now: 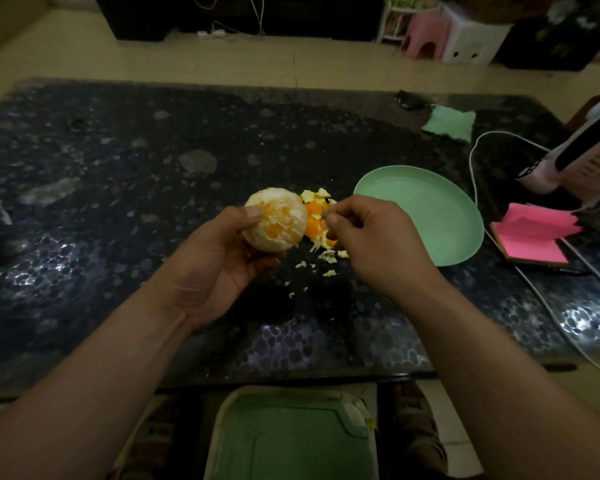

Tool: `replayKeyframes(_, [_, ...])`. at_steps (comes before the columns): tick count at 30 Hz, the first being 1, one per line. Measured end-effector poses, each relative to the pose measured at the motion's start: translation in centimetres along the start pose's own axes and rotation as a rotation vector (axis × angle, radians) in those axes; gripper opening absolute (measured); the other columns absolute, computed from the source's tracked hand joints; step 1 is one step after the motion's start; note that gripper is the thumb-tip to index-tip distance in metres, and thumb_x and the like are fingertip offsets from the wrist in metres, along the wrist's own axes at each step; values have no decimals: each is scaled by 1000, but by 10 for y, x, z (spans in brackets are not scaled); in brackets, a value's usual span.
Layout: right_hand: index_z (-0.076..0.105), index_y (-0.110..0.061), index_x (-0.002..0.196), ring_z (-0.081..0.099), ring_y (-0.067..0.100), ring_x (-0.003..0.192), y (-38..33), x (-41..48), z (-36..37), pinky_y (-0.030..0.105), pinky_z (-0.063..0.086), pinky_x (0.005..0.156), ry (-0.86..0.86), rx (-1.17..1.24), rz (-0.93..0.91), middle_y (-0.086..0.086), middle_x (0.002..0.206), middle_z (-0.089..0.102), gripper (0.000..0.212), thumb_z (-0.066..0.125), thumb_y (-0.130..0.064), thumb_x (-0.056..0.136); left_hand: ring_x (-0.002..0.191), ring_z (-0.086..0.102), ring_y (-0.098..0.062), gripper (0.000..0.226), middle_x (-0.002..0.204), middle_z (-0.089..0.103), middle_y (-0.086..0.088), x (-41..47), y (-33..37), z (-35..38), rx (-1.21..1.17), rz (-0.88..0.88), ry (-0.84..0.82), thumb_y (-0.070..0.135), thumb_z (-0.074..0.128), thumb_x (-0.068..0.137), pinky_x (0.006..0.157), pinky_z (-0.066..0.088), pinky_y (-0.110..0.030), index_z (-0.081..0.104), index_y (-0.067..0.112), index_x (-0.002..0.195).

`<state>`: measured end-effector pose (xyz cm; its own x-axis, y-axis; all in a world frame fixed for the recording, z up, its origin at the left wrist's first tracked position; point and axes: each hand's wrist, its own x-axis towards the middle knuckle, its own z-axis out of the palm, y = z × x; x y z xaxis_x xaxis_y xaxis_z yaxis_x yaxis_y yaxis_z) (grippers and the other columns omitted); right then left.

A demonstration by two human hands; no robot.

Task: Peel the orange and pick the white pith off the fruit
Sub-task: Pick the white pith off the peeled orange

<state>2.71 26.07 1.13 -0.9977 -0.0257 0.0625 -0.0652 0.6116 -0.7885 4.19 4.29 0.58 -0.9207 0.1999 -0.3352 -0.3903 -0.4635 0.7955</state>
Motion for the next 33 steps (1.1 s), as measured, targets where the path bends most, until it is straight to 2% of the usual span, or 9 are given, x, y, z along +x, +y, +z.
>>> replayKeyframes(3, [67,-27,131,68,11,92,6,1,3,36,57,84,-58,-135,14,-9,104,73,28,65,-24,102,86,71,-19,48,108,77,-10,1,-2,0,27,-1,3,30,70,80,67,59,-25,70,7,122])
replayKeyframes(6, [65,-28,115,65,11,83,11,1,4,33,53,71,-61,-214,13,-10,93,69,17,64,-21,100,87,71,-19,49,106,78,-9,0,-2,0,51,5,5,29,78,76,67,59,-24,71,7,118])
replayKeyframes(8, [72,-28,103,66,11,85,12,2,2,32,53,73,-50,-282,-25,-11,92,71,8,65,-23,100,88,71,-20,45,108,78,-10,0,-1,-1,52,1,15,29,75,78,69,58,-25,72,8,118])
replayKeyframes(12, [79,-31,116,69,12,101,10,1,1,32,54,84,-46,-324,-42,-10,110,77,21,63,-28,103,91,70,-20,50,111,76,-11,1,-1,-1,63,-1,13,32,68,82,72,58,-28,70,5,125])
replayKeyframes(14, [77,-31,109,69,11,90,6,0,-1,31,52,75,-3,-276,-27,-10,97,76,14,65,-34,102,92,70,-21,55,114,75,-14,2,-2,-1,70,2,10,31,68,82,72,58,-28,68,2,128])
replayKeyframes(16, [74,-29,95,69,11,78,-4,-3,-4,33,55,70,8,-71,-21,-6,83,75,14,67,-39,101,96,69,-23,55,118,74,-18,2,-3,-1,90,12,7,30,68,82,75,57,-29,68,1,129])
replayKeyframes(19, [74,-25,90,72,19,77,-22,-11,-7,41,60,74,-54,187,-24,0,84,76,16,70,-37,100,106,67,-26,56,130,71,-23,3,-3,-1,124,29,0,30,68,84,84,54,-34,67,1,132])
replayKeyframes(27, [73,-25,89,67,9,70,-22,-16,-4,24,51,65,-81,138,-44,-4,79,74,13,77,-36,96,97,72,-19,58,119,76,-15,3,-5,1,170,90,13,27,71,83,77,58,-29,64,2,134])
replayKeyframes(33, [74,-25,88,68,7,71,-20,-15,-4,23,53,65,-67,91,-61,-8,77,74,11,76,-32,97,95,73,-18,51,112,78,-10,3,-6,1,198,113,25,25,74,84,74,59,-26,67,3,130])
